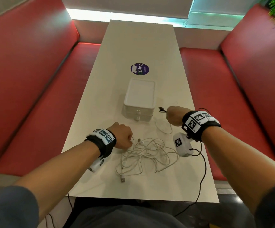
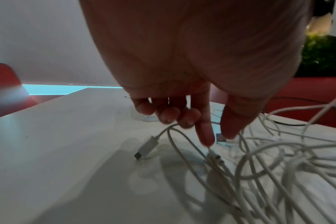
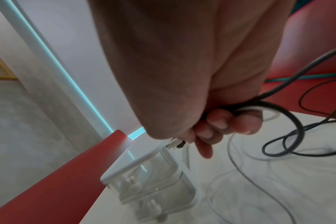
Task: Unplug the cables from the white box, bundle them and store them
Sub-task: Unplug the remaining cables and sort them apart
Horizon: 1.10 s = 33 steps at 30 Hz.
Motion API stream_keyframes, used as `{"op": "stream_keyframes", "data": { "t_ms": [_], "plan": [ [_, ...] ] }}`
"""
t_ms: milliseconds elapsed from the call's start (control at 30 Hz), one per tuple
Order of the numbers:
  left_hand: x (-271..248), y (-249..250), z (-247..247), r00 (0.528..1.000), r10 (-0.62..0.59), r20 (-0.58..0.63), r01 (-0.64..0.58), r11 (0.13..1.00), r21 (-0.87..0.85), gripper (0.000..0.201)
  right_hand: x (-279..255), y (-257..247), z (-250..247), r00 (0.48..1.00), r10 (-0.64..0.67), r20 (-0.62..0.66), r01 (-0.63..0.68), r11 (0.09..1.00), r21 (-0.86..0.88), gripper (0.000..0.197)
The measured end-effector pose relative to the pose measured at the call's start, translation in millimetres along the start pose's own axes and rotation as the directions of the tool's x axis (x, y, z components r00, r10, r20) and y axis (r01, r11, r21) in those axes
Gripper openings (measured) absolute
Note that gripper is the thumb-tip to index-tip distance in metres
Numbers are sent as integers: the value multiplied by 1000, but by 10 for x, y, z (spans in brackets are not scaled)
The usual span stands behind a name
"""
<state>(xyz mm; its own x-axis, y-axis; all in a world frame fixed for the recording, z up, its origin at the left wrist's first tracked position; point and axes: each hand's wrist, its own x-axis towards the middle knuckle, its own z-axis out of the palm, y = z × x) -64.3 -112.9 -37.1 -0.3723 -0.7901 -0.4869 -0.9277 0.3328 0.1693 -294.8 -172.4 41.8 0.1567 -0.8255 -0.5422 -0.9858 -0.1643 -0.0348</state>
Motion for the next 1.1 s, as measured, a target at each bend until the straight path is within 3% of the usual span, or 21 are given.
{"op": "stream_keyframes", "data": {
  "t_ms": [133, 267, 433, 500, 633, 833, 967, 1100],
  "plan": [
    [2, 80, 55, 992, -46, 119, 39, 997, 62, 25, 4, -99, 121, 999, -51, -1, 51, 998, 24, 23],
    [38, 29, 25, 984, -37, 172, 48, 997, -57, 29, -28, -100, 166, 995, -86, -58, 89, 995, 49, 27],
    [31, -33, 141, 970, -30, 241, 7, 995, 98, 54, -33, -89, 199, 993, -105, -51, 108, 992, 60, 26],
    [36, -30, 186, 972, -29, 232, 9, 996, 86, 51, -27, -110, 211, 992, -122, -39, 124, 990, 66, 25],
    [31, -13, 118, 968, -34, 250, 25, 999, 37, 22, -22, -147, 243, 987, -153, -44, 156, 985, 75, 25],
    [32, -60, 13, 966, 5, 258, 62, 966, -252, 10, -59, -197, 237, 973, -230, -21, 231, 963, 139, 24],
    [53, -8, -126, 957, -40, 287, 194, 825, -531, 10, -88, -273, 251, 934, -353, -55, 355, 902, 246, 26],
    [83, 76, -217, 970, -4, 244, 173, 717, -676, 9, -105, -409, 322, 897, -440, -34, 439, 881, 173, 37]
  ]
}}
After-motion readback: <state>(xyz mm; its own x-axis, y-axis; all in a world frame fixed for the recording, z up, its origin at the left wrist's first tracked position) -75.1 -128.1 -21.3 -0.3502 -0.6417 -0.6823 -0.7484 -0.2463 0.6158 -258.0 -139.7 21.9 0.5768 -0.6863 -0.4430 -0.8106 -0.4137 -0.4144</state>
